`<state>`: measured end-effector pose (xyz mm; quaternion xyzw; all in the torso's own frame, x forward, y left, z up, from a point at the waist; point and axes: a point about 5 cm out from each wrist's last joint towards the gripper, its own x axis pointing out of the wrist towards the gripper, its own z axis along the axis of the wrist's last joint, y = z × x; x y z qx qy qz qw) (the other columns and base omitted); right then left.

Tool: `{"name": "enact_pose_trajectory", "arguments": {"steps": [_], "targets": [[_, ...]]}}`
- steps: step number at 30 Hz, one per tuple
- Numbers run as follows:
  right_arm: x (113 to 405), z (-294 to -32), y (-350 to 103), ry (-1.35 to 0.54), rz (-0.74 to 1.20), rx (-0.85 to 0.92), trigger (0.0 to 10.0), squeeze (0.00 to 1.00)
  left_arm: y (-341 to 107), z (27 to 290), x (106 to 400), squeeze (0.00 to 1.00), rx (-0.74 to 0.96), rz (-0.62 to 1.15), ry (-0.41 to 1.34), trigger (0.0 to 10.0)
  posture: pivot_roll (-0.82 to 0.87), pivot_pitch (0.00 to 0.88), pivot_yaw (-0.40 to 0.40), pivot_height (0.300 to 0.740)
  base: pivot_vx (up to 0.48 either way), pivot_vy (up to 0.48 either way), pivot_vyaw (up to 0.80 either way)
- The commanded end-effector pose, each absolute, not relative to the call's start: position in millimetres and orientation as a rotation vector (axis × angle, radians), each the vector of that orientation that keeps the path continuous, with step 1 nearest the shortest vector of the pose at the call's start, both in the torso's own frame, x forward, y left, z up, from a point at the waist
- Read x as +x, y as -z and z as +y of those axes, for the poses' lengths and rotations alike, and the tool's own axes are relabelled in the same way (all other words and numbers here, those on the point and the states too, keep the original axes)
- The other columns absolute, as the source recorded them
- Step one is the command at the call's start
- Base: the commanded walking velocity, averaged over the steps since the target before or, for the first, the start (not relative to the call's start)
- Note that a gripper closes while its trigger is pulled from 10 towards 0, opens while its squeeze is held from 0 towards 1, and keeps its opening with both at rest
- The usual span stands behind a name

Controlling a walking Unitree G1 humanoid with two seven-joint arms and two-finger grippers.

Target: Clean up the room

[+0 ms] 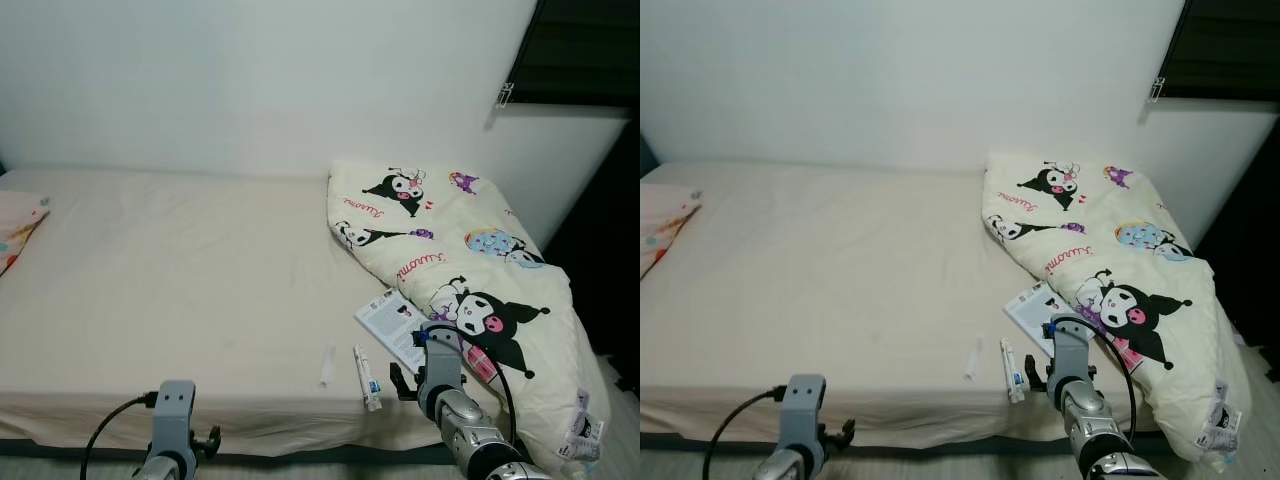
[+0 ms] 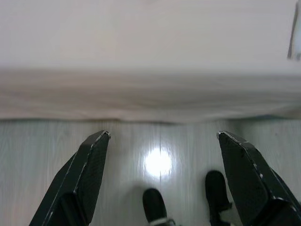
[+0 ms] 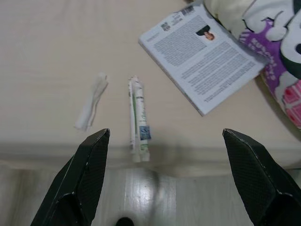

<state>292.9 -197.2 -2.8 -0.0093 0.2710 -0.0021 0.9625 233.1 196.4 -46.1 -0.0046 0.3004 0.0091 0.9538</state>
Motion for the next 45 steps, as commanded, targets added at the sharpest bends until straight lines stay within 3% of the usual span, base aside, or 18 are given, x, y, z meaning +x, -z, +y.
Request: {"name": "enact_pose_trajectory", "arguments": {"steps": [1, 11, 19, 34, 45], "targets": [[295, -198, 0, 0.008, 0.527, -0.028, 10.0, 0.0, 46, 193, 234, 0.0, 0.001, 0.606, 0.003, 10.0, -0.13, 0.0, -0.025, 0.74, 0.0, 0.0, 0.0], [311, -198, -16, 0.026, 0.483, 0.014, 10.0, 0.0, 19, 185, 267, 0.0, -0.035, 0.453, 0.028, 10.0, -0.13, 0.0, -0.026, 0.73, 0.0, 0.0, 0.0], [325, -202, -34, 0.034, 0.414, 0.013, 10.0, 0.0, -13, 183, 296, 0.0, -0.09, 0.294, 0.071, 10.0, -0.12, 0.0, -0.029, 0.695, 0.0, 0.0, 0.0], [326, -204, -35, 0.055, 0.416, 0.007, 10.0, 0.0, -31, 174, 309, 0.0, -0.112, 0.205, 0.115, 10.0, -0.12, 0.0, -0.02, 0.63, 0.0, 0.0, 0.0], [324, -205, -35, 0.064, 0.388, 0.105, 10.0, 0.0, -42, 171, 314, 0.0, -0.127, 0.144, 0.137, 10.0, -0.11, 0.0, -0.013, 0.59, 0.0, 0.0, 0.0]]}}
